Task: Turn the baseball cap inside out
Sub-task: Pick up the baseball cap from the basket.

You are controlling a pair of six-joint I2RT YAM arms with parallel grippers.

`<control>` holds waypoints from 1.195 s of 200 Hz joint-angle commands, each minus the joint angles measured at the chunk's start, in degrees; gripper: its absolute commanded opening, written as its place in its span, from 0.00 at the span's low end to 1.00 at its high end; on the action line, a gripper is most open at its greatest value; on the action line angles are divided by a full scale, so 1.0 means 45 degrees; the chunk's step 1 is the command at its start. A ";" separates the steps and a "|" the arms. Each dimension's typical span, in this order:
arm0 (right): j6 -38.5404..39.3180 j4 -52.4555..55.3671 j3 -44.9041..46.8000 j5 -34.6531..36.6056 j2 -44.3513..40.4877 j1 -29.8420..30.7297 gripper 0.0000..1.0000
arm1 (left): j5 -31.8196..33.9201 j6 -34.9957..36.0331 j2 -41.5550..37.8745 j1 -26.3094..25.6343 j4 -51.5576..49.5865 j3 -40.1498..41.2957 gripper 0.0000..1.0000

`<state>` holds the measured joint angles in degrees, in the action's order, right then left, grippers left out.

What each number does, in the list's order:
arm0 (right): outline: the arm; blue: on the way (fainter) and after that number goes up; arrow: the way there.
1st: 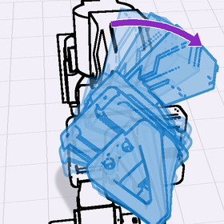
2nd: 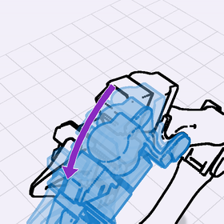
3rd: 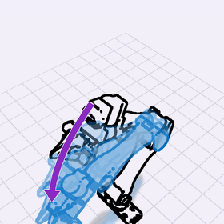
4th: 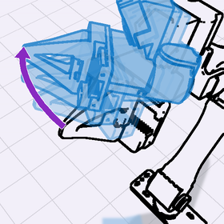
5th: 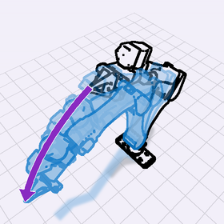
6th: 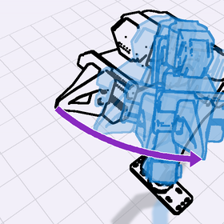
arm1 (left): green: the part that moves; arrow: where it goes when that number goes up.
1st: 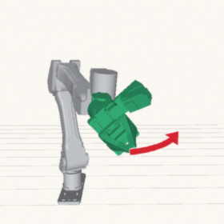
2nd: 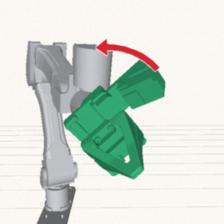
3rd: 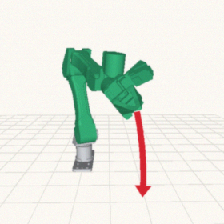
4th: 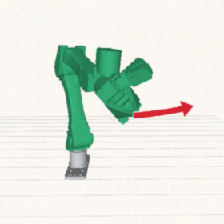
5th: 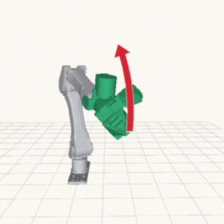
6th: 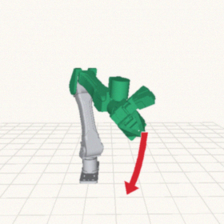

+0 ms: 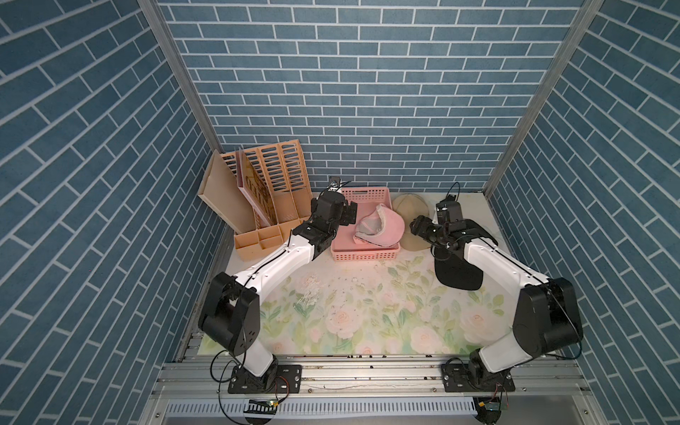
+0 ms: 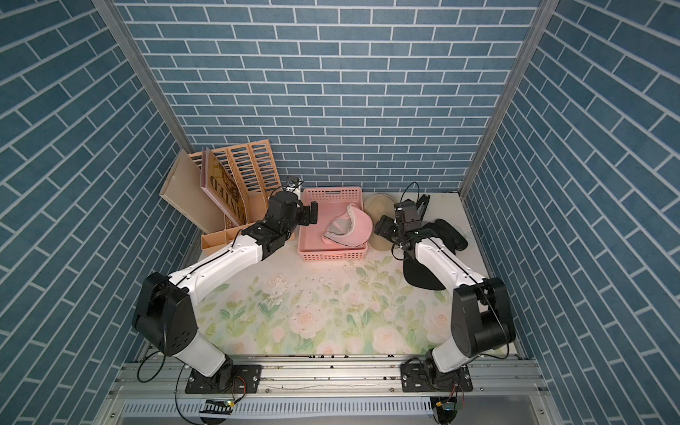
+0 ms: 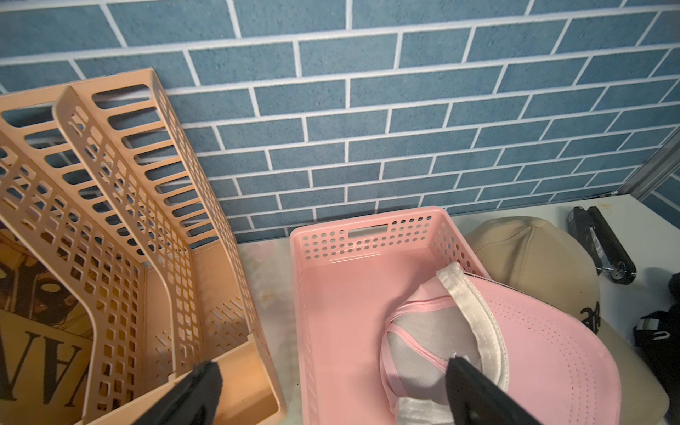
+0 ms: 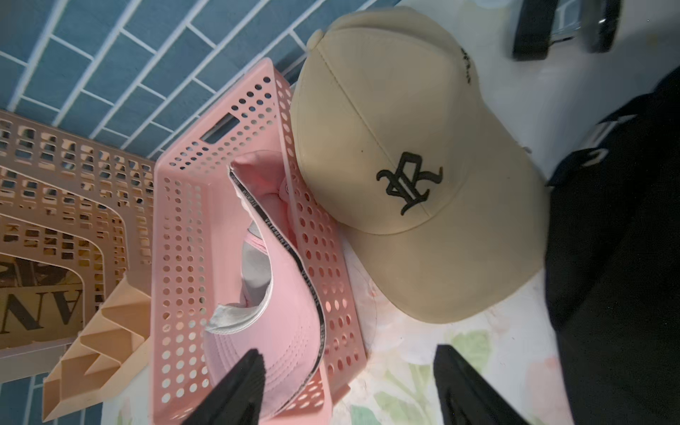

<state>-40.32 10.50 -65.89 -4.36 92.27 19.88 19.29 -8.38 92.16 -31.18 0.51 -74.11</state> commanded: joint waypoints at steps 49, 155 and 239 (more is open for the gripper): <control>0.1349 -0.1425 -0.1723 0.0247 0.2981 0.0697 0.68 | -0.0951 -0.0705 -0.0302 0.0307 -0.2201 -0.0588 1.00; 0.1574 -0.2617 -0.1698 0.0178 0.2084 0.1305 0.01 | -0.2342 -0.0342 -0.0014 0.0268 -0.1611 0.0218 1.00; 0.1400 0.0594 -0.5092 -0.0726 0.1724 0.1751 0.00 | -0.3942 0.4459 -0.1210 -0.2088 -0.1454 0.0280 0.95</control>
<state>-33.65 8.56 -83.83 -6.46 102.10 26.83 1.63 3.11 88.62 -37.26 -5.76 -72.27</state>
